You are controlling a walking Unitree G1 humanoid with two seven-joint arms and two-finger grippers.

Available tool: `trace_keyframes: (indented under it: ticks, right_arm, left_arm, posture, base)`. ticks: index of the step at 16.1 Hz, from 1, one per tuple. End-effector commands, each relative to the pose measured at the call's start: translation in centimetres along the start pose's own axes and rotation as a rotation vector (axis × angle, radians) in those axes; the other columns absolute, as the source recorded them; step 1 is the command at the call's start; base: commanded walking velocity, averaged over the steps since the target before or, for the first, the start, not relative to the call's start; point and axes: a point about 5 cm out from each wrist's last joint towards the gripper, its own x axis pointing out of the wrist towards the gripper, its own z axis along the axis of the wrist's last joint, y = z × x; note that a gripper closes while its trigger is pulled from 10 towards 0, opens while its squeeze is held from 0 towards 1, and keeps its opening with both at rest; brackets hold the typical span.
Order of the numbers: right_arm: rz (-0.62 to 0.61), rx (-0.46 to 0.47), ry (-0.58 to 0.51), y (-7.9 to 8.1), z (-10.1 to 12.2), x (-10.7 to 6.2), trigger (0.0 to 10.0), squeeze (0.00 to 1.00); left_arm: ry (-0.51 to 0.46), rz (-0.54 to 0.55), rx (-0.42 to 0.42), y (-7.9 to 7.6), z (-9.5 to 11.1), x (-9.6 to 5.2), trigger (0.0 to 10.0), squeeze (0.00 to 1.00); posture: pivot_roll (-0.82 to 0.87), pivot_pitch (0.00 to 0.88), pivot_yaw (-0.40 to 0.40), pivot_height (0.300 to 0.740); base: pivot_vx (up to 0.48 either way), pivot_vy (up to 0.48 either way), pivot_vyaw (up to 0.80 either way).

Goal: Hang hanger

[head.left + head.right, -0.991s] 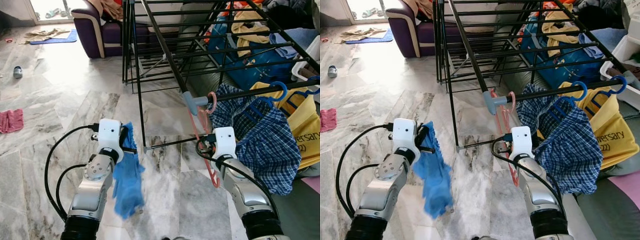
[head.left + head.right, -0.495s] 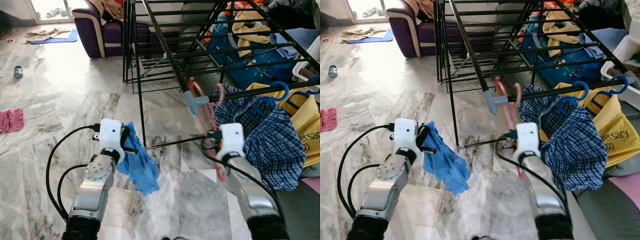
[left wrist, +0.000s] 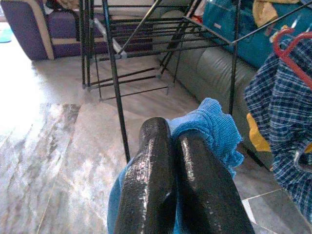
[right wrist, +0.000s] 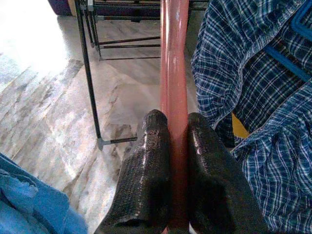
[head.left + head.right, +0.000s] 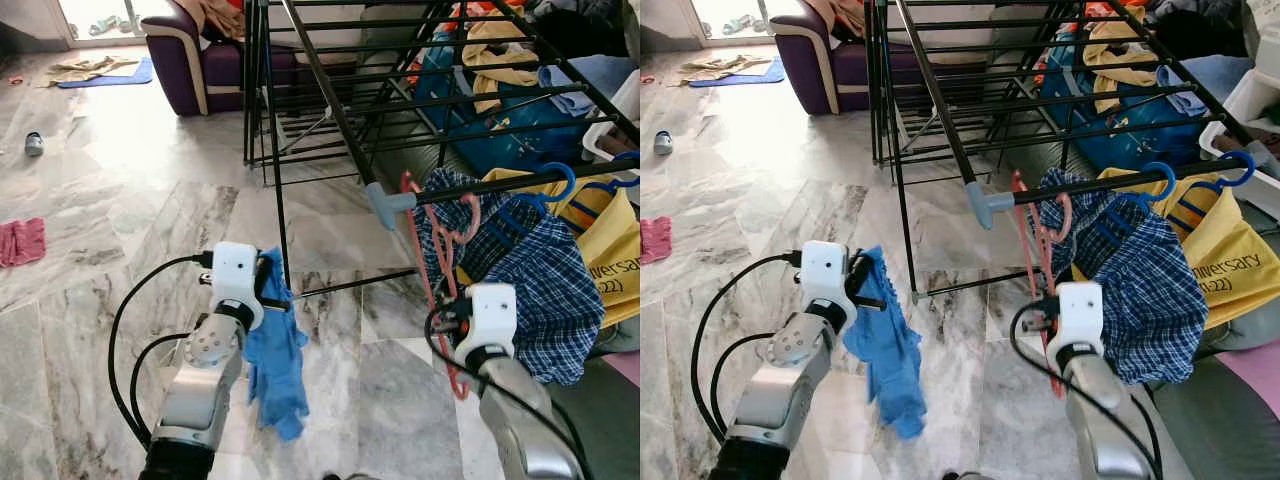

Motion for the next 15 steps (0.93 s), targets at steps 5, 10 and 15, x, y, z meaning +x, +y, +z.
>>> trace_keyframes:
  ticks: [5, 10, 15]
  right_arm:
    - [0.007, 0.01, 0.001, 0.6, 0.3, -0.6, 10.0, 0.0]
    - [0.017, 0.016, 0.005, 0.8, 0.6, -0.4, 10.0, 0.0]
    - [0.029, 0.062, -0.023, 1.7, 1.0, 0.1, 10.0, 0.0]
  left_arm:
    - [-0.024, 0.009, 0.014, 0.0, 0.5, -0.2, 10.0, 0.0]
    - [-0.015, 0.013, 0.022, 0.2, 0.3, -0.6, 10.0, 0.0]
    - [-0.012, 0.018, 0.075, 1.1, 0.2, -1.3, 10.0, 0.0]
  posture:
    - [0.0, 0.124, -0.089, 0.74]
    - [0.01, 0.128, -0.094, 0.74]
    - [0.04, 0.106, -0.086, 0.74]
  base:
    - [0.0, 0.0, 0.0]
    - [-0.219, 0.0, 0.0]
    - [-0.342, 0.0, 0.0]
